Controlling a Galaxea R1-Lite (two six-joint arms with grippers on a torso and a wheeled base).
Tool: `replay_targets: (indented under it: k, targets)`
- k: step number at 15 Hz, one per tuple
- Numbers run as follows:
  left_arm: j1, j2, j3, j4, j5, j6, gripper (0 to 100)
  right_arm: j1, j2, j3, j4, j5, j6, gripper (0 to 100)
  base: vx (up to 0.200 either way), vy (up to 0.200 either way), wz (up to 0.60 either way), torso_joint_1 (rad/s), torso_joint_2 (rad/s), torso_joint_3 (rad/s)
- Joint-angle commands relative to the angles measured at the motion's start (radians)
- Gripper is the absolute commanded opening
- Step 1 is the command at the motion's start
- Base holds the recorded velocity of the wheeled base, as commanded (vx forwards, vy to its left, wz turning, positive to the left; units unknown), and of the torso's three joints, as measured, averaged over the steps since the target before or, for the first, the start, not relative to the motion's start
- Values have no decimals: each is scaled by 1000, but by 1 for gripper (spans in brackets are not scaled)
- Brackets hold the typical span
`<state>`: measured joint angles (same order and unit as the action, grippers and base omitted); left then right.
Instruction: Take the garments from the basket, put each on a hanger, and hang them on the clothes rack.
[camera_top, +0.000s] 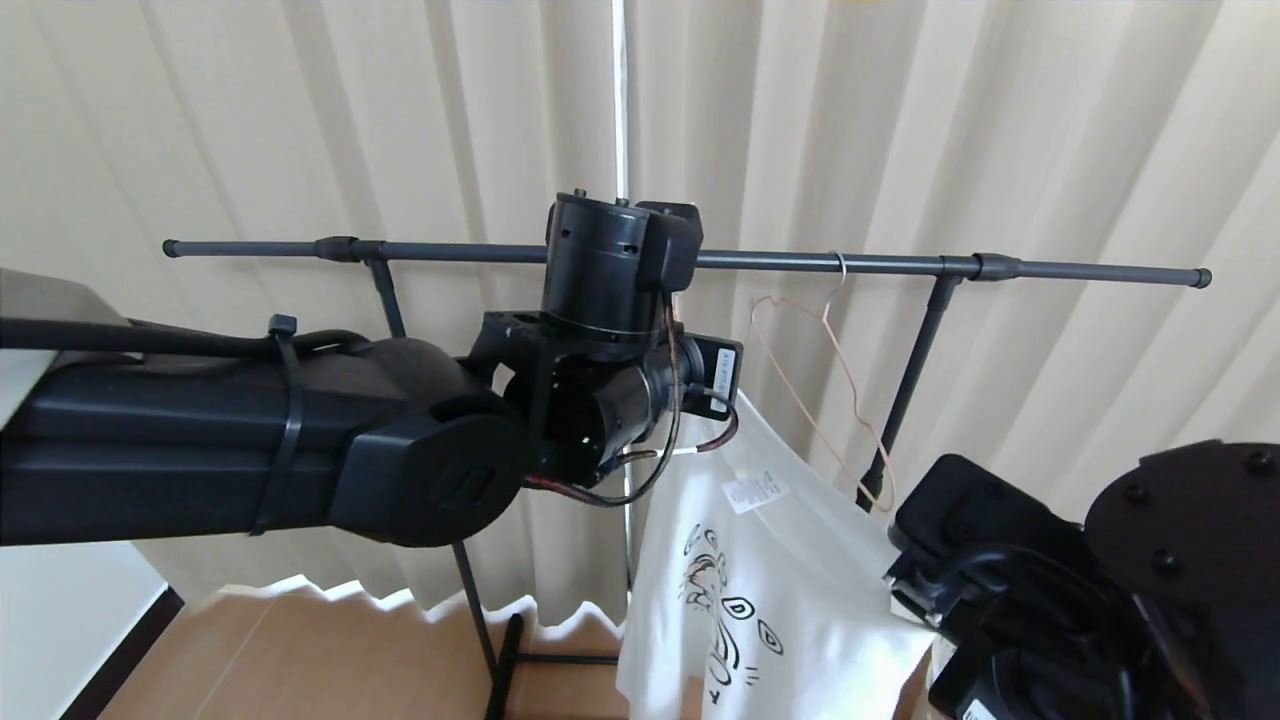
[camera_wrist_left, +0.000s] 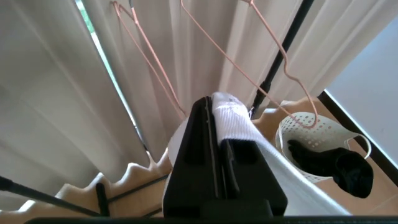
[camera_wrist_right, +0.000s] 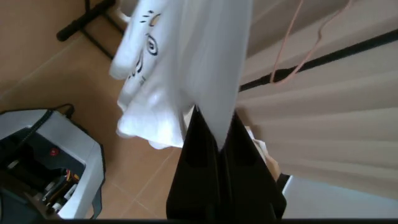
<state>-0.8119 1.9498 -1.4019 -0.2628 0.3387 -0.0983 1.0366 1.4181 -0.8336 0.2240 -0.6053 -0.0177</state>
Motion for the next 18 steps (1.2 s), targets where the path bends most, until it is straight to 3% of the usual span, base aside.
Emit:
replay_targets:
  k: [1,6,8,14,15,18]
  targets:
    - [2,66,-88,14,0,0,0,65,55,-19,-3,30,45,0,0,0,0,0,0,0]
    - [2,103,-166,48,-84,0,0,115,142,-163,-12,121,312,0,0,0,0,0,0,0]
    - [2,107,-178,51,-84,0,0,115,156,-177,-31,119,349,0,0,0,0,0,0,0]
    - [27,92,-170,94,-70,0,0,85,130,-162,-2,111,323,0,0,0,0,0,0,0]
    - [56,29,-152,183,-70,2,0,-18,87,-133,29,102,222,0,0,0,0,0,0,0]
    - [77,-69,-66,283,-72,8,0,-151,88,-130,20,59,159,0,0,0,0,0,0,0]
